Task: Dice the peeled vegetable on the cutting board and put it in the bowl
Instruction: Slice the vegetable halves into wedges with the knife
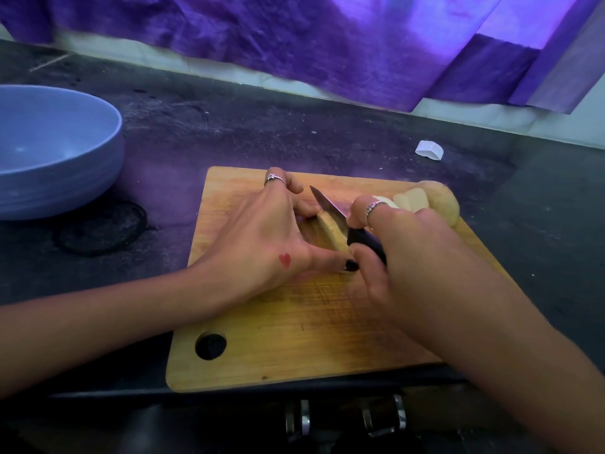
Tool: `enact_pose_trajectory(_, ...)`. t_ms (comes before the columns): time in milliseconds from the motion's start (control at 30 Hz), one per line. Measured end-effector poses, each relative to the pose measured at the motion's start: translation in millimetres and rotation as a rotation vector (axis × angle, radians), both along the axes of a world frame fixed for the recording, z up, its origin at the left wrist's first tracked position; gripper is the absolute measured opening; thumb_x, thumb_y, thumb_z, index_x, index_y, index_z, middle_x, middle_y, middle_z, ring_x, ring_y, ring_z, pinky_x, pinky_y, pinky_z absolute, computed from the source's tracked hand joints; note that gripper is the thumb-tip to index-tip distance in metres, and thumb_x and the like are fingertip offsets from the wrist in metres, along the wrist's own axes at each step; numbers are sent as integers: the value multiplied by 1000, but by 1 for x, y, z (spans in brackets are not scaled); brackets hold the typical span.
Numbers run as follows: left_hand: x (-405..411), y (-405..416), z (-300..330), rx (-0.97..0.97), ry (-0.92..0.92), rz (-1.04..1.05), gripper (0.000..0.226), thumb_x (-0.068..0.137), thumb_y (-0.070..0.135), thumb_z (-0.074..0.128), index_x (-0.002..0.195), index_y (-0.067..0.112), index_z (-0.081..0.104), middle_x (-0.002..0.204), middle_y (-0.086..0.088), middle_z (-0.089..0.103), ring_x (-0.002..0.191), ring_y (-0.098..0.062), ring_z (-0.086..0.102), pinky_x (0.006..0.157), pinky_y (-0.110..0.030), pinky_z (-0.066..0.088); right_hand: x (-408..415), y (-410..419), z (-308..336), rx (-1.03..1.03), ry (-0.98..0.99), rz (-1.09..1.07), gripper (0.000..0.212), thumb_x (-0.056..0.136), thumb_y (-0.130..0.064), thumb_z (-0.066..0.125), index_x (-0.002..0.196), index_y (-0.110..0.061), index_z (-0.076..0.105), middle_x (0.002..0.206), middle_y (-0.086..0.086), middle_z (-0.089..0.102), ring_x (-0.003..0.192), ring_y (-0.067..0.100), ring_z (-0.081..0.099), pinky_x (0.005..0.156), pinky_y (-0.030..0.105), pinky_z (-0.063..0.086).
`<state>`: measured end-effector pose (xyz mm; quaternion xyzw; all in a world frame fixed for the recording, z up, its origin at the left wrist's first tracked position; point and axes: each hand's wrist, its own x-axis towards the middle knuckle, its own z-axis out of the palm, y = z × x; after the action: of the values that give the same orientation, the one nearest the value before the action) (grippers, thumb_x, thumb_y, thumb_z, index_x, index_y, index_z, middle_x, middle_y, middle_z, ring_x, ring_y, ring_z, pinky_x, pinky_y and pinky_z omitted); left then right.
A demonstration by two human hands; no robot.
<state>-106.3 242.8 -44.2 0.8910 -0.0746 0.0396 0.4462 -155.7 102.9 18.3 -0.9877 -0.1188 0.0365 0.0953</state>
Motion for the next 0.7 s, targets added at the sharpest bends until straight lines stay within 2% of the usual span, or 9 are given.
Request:
enact_pose_trajectory(67,0,-1,0,0,-8,-4,90,25,70,74,100,24,53,100,21,54,93,8,55,86,-28,48,0,1,-2,-10,-28,7,40,94,-24,49,128,-38,33,79,-11,31,63,7,34,58,29,42)
enact_pose_trajectory(133,-3,-1,0,11,-41,-17,82,32,66,75,101,30,49,107,22,49,96,8,52,89,-30,48,0,-1,-3,-8,-43,-2,34,95,-26,47,125,-37,35,79,-10,32,63,6,35,55,27,40)
enact_pose_trajectory(233,-8,1,-2,94,-132,-34,104,43,66,74,133,42,27,129,18,42,121,-1,39,98,-26,37,0,-5,-4,25,-62,-23,22,96,-33,45,117,-34,44,83,-7,41,64,6,42,49,20,35)
enact_pose_trajectory(333,-12,-1,0,307,-194,-140,107,53,80,48,147,39,17,154,20,20,142,0,9,117,-29,12,0,-8,-6,43,-68,-24,21,95,-34,45,117,-35,45,82,-8,41,64,4,42,49,17,32)
enact_pose_trajectory(400,-11,-2,1,420,-177,-160,105,55,83,31,149,37,15,156,21,12,143,1,-1,115,-27,1,0,-9,-6,72,-76,-14,22,95,-34,47,116,-36,46,82,-10,43,67,4,44,50,16,32)
enact_pose_trajectory(533,-9,0,2,484,-203,-171,102,61,83,28,149,36,14,155,19,11,143,2,-2,115,-27,-2,2,-12,-6,104,-87,0,20,94,-32,49,113,-37,47,85,-9,48,74,6,47,54,17,35)
enact_pose_trajectory(633,-8,0,2,485,-196,-172,101,60,84,29,149,36,18,155,20,13,142,4,2,115,-26,1,4,-11,-4,94,-71,-1,20,95,-33,47,114,-36,45,83,-10,42,76,7,44,52,15,29)
enact_pose_trajectory(700,-7,0,1,483,-198,-173,106,59,92,29,148,36,21,155,19,17,142,4,6,116,-27,5,5,-9,1,66,-45,-1,21,95,-33,46,116,-34,45,81,-11,37,85,12,48,54,14,30)
